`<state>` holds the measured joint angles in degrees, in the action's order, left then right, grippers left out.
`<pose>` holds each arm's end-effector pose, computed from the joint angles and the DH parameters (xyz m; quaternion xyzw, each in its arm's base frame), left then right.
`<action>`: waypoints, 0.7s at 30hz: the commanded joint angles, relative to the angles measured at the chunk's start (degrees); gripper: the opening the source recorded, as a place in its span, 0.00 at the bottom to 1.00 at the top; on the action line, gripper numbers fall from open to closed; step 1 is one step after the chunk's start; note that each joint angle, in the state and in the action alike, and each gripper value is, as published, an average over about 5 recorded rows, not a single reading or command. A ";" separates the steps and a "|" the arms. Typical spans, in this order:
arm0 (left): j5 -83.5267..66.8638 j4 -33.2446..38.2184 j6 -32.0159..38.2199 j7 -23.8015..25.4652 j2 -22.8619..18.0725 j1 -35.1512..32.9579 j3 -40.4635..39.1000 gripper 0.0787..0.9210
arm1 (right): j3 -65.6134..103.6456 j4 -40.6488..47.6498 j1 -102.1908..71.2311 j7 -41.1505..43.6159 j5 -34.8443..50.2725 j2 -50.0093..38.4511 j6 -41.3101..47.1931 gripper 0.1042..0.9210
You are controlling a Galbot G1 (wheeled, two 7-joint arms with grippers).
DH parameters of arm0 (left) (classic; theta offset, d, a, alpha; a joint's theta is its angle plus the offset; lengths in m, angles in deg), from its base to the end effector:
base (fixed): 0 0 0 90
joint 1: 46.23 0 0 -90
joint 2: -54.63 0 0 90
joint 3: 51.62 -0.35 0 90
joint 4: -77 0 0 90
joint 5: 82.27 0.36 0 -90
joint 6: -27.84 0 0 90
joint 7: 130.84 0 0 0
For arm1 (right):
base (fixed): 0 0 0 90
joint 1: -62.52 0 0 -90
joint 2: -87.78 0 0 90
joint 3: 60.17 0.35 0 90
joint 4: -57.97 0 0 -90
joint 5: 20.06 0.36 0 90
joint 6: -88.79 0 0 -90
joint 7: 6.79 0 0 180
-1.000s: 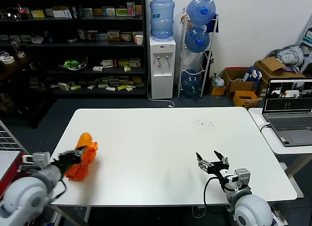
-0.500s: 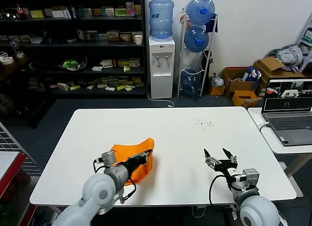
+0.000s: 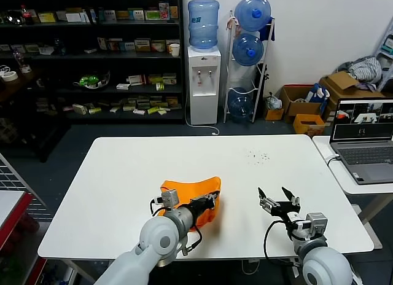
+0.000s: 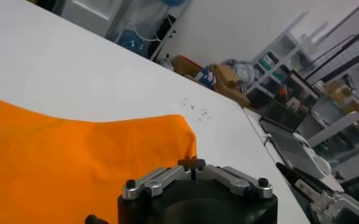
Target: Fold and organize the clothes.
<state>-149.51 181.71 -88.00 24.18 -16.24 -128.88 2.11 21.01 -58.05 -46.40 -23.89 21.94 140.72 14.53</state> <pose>0.3183 -0.1099 -0.2733 -0.2298 -0.8844 0.2520 0.3187 0.2430 -0.0762 -0.2769 0.0535 -0.9820 -0.0388 0.1769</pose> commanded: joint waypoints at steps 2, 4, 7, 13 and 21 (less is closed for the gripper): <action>4.00 -1.37 1.90 1.57 -2.72 0.98 -0.76 0.03 | 0.19 0.45 0.37 2.68 -0.35 0.26 -1.67 0.88; 5.57 -0.23 3.47 2.37 -2.47 -0.44 1.58 0.08 | 0.07 0.92 0.96 3.92 -1.14 0.56 -1.57 0.88; 9.28 2.66 6.55 4.58 -0.72 -4.68 7.24 0.18 | 0.55 2.42 1.79 6.36 -3.37 1.16 -1.90 0.88; 20.14 9.13 15.05 15.56 4.37 -21.40 26.76 0.39 | 4.60 5.40 -0.06 12.69 -7.70 3.30 -5.64 0.88; 36.08 9.97 30.95 30.55 -1.24 -42.79 46.25 0.67 | 10.39 3.88 -5.74 19.38 -14.79 9.87 -12.79 0.88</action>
<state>-132.78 187.87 -74.65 37.73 -14.17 -146.64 23.07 25.39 -54.57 -47.31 -13.46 15.21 144.56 9.22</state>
